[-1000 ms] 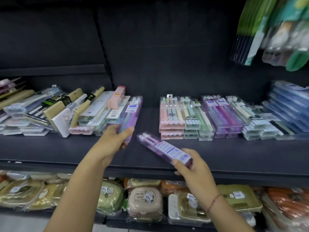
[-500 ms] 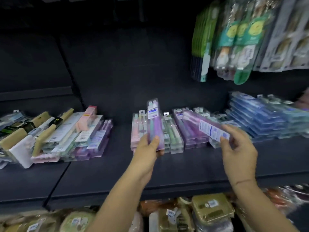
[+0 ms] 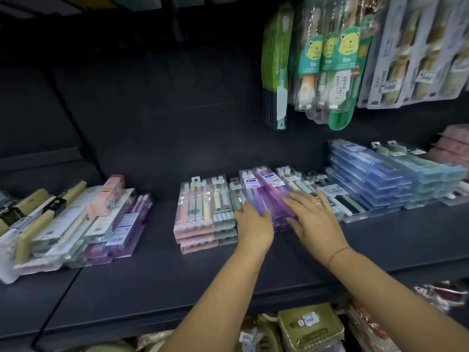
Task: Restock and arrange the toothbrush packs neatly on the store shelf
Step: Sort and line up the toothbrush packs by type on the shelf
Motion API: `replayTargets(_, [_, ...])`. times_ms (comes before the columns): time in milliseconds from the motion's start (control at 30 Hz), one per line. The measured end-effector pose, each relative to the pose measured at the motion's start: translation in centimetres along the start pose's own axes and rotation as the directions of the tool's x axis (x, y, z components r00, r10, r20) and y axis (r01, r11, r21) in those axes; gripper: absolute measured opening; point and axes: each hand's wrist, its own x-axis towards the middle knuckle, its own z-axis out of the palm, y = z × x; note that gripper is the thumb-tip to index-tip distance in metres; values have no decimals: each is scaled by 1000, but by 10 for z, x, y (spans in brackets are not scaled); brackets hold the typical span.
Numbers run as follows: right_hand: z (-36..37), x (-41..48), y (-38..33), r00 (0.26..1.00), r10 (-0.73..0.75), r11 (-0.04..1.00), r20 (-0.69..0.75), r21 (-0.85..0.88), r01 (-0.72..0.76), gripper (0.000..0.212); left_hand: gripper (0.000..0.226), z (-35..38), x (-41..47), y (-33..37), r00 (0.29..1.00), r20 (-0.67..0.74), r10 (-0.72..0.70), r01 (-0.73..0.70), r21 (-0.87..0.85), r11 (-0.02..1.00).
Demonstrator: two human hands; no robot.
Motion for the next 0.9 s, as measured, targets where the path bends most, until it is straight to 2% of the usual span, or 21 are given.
replayTargets(100, [3,1,4,999,52,999,15,3,-52,65,68,2,2,1,998,12,68,-69,105,992])
replayTargets(267, [12,10,3,995,41,990,93,133,-53,57,77,6,10,-1,987,-6,162,-157,208,965])
replayTargets(533, [23,18,15,970,135,964,204,198,-176,47,67,9,13,-10,971,-45,234,-218,233,948])
replayTargets(767, [23,15,9,975,158,974,159,136,-180,51,66,10,20,-16,944,-94,316,-266,351,898])
replayTargets(900, [20,15,9,959,213,939,186,234,-254,49,67,9,20,-20,929,-87,359,-292,422,859])
